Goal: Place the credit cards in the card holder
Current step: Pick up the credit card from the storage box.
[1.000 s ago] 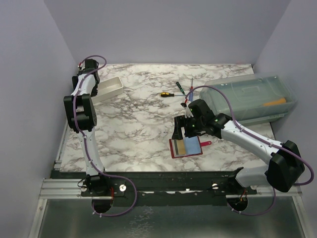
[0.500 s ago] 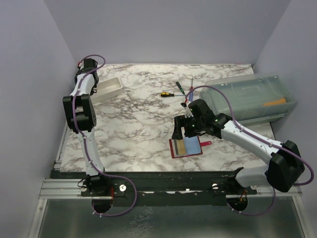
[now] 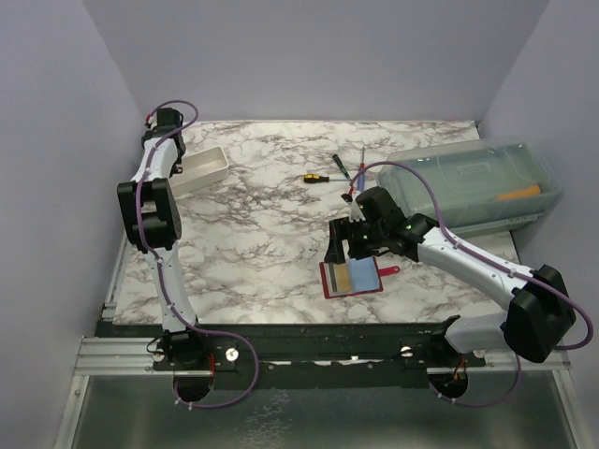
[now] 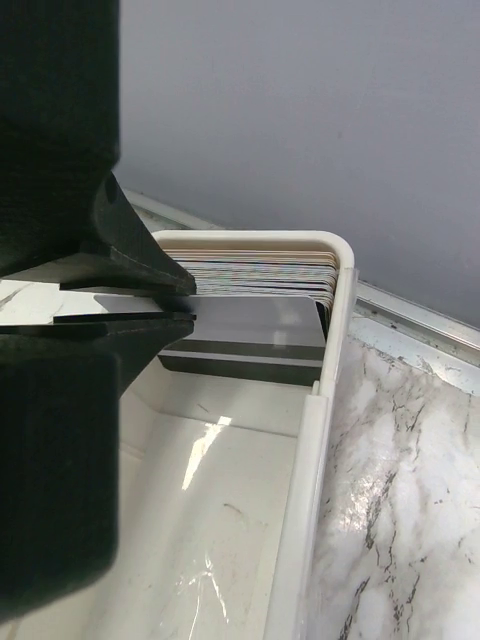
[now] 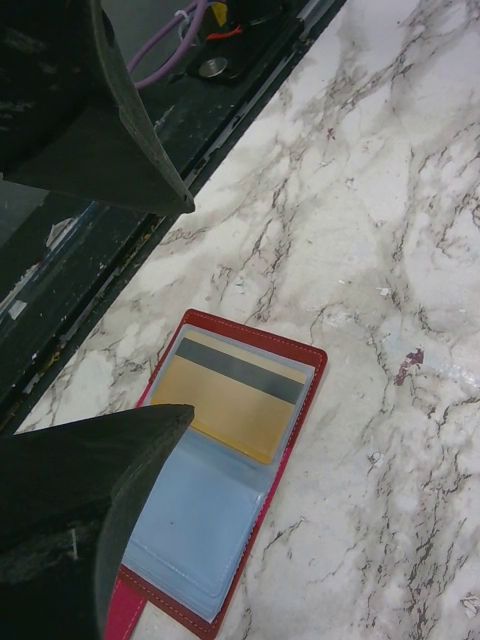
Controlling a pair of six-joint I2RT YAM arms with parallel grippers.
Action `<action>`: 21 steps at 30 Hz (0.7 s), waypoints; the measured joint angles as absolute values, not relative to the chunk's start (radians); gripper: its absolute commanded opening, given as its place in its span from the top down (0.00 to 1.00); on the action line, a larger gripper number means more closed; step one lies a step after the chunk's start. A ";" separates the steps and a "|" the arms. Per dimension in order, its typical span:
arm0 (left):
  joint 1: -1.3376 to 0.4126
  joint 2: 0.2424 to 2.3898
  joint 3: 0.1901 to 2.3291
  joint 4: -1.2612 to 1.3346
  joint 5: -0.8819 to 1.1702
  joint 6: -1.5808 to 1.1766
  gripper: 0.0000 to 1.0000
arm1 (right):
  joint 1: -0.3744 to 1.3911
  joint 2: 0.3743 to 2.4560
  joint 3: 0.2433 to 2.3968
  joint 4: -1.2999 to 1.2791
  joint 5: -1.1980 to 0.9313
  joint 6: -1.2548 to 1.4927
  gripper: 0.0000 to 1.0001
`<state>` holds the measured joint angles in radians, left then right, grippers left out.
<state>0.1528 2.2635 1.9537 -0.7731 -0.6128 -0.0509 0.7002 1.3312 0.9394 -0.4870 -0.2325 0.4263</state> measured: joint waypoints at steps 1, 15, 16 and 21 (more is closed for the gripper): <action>0.153 2.259 1.954 -0.773 -0.609 -0.052 0.86 | 0.700 1.331 0.939 -0.487 -0.233 0.426 0.21; 0.144 2.198 1.969 -0.782 -0.571 -0.073 1.00 | 0.700 1.331 0.939 -0.487 -0.233 0.427 0.21; 0.143 2.190 1.969 -0.781 -0.568 -0.075 1.00 | 0.700 1.331 0.939 -0.487 -0.233 0.428 0.21; 0.136 2.103 1.969 -0.782 -0.531 -0.092 1.00 | 0.700 1.331 0.939 -0.487 -0.232 0.444 0.21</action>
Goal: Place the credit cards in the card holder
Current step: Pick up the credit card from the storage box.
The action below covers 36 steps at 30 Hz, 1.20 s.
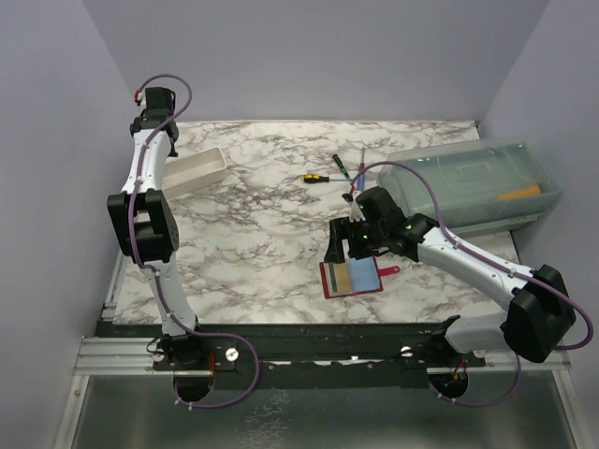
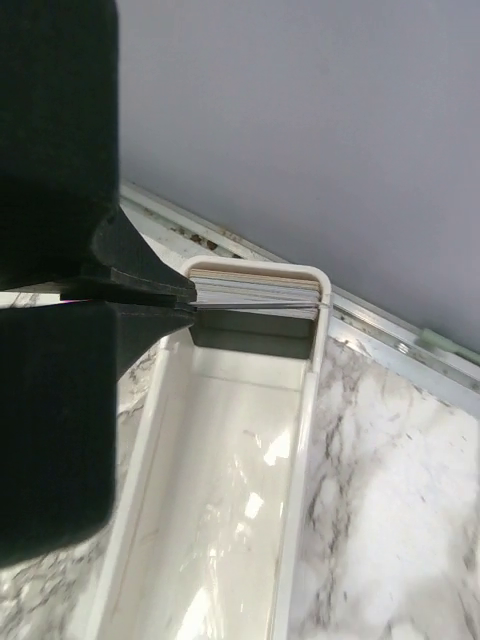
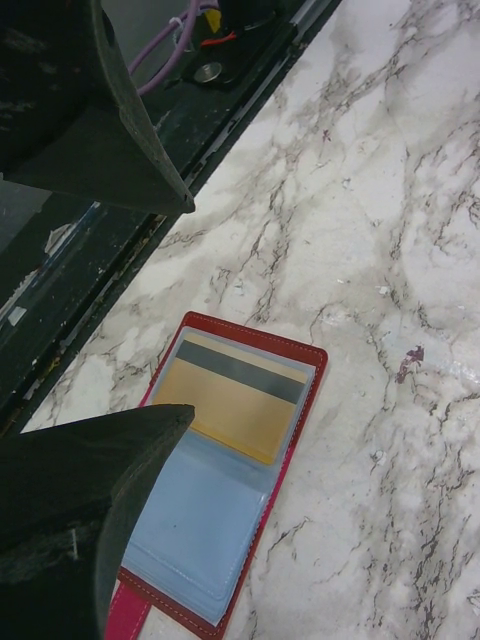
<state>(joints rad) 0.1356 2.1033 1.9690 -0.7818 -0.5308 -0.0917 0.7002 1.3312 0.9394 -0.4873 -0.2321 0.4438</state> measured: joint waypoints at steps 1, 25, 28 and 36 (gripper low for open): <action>0.131 2.083 1.969 -0.782 -0.520 -0.096 1.00 | 0.700 1.331 0.939 -0.488 -0.229 0.446 0.21; -0.471 1.160 0.732 0.398 0.621 -0.929 1.00 | 0.698 1.013 0.937 -0.321 -0.242 0.708 0.14; -0.538 1.159 0.708 0.520 0.625 -1.001 1.00 | 0.692 0.985 0.930 -0.275 -0.242 0.746 0.20; -0.587 1.147 0.603 0.783 0.628 -1.132 1.00 | 0.676 0.916 0.837 -0.161 -0.276 0.820 0.51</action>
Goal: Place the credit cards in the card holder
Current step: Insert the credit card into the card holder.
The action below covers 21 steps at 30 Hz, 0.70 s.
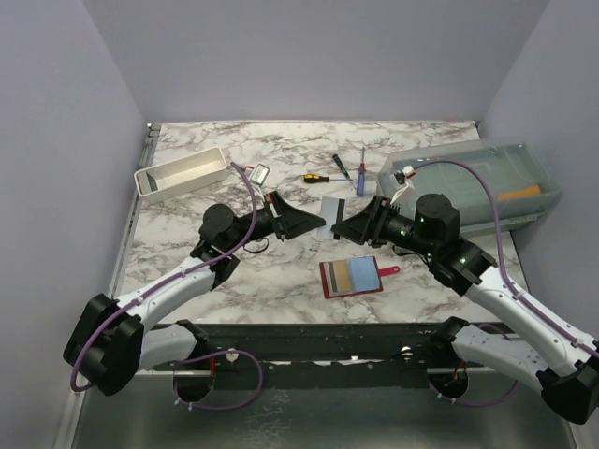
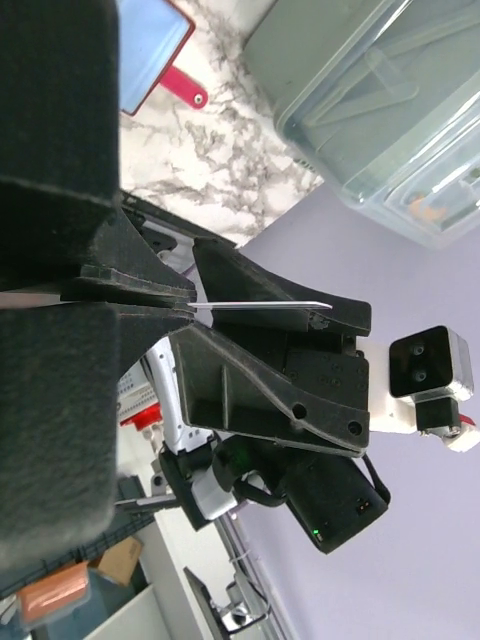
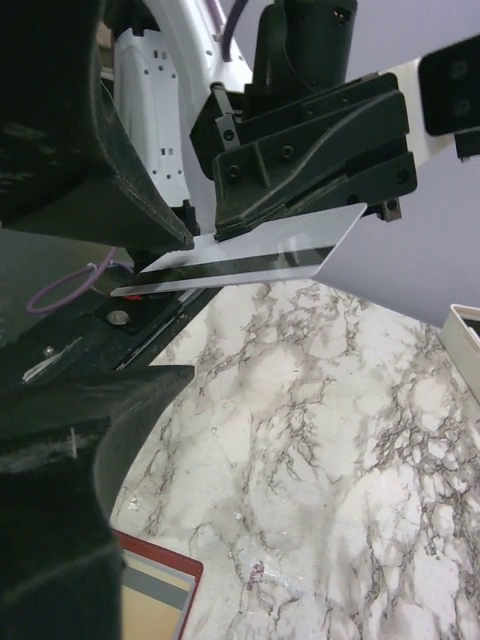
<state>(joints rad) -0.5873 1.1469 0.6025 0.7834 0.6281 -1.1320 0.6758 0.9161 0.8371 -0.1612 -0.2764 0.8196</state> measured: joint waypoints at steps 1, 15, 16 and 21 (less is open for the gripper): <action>-0.592 1.150 0.591 0.805 0.628 -1.145 1.00 | 0.673 0.906 0.822 -0.145 -0.284 0.825 0.55; -0.627 1.259 0.566 0.939 0.710 -1.296 0.71 | 0.630 0.857 0.713 -0.001 -0.476 0.833 1.00; -0.629 1.273 0.566 0.942 0.729 -1.308 0.79 | 0.628 0.857 0.707 -0.001 -0.493 0.830 1.00; -0.629 1.295 0.566 0.948 0.780 -1.327 1.00 | 0.627 0.864 0.700 -0.028 -0.530 0.810 0.76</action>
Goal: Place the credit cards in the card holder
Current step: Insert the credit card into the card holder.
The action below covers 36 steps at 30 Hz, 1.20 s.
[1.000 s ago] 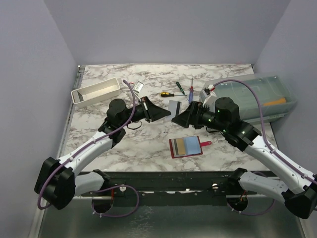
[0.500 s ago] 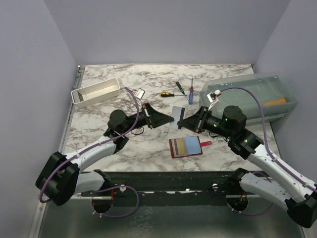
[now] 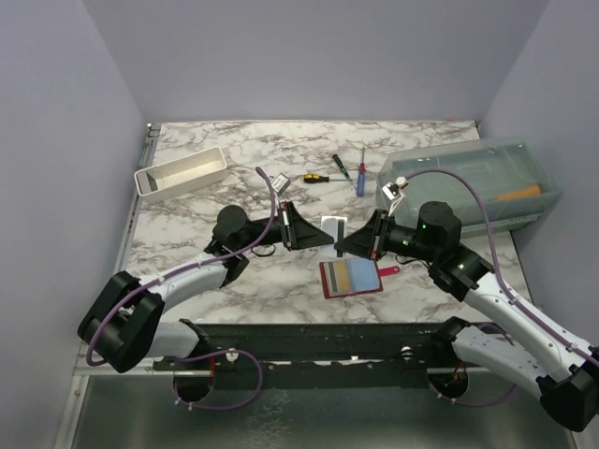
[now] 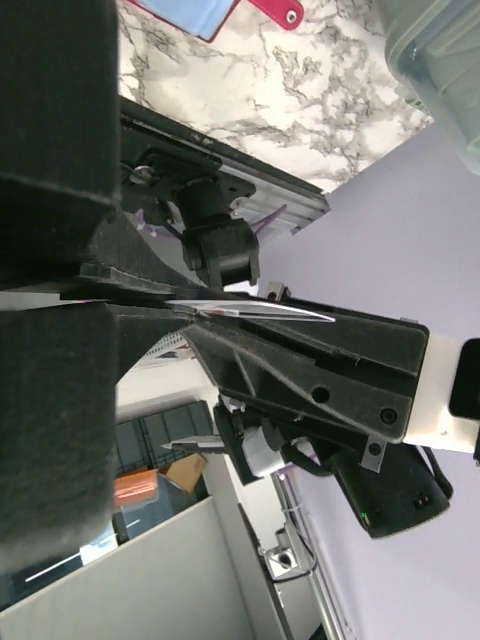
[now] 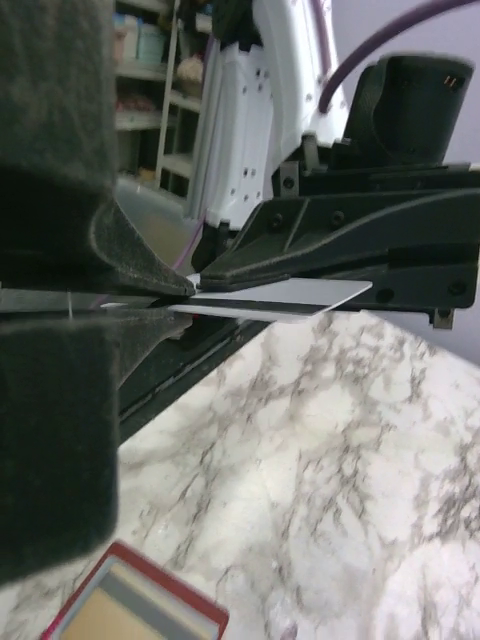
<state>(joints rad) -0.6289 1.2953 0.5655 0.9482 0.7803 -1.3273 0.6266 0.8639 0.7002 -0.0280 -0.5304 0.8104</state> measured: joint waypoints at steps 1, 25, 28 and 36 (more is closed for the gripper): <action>-0.629 1.295 0.566 0.947 0.787 -1.325 1.00 | 0.626 0.865 0.704 -0.050 -0.528 0.804 0.69; -0.827 1.651 0.607 0.410 0.517 -1.148 1.00 | 0.626 1.381 0.867 -0.698 0.031 0.681 0.90; -0.825 1.690 0.607 0.438 0.511 -1.157 1.00 | 0.626 1.397 0.853 -0.697 0.071 0.689 0.94; -0.827 1.739 0.608 0.531 0.514 -1.161 1.00 | 0.630 1.458 0.822 -0.659 0.097 0.694 0.97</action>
<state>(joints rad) -0.8268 1.7386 0.6083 0.5308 0.5144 -1.1610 0.6304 1.4578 0.8215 -0.6594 0.0975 0.6937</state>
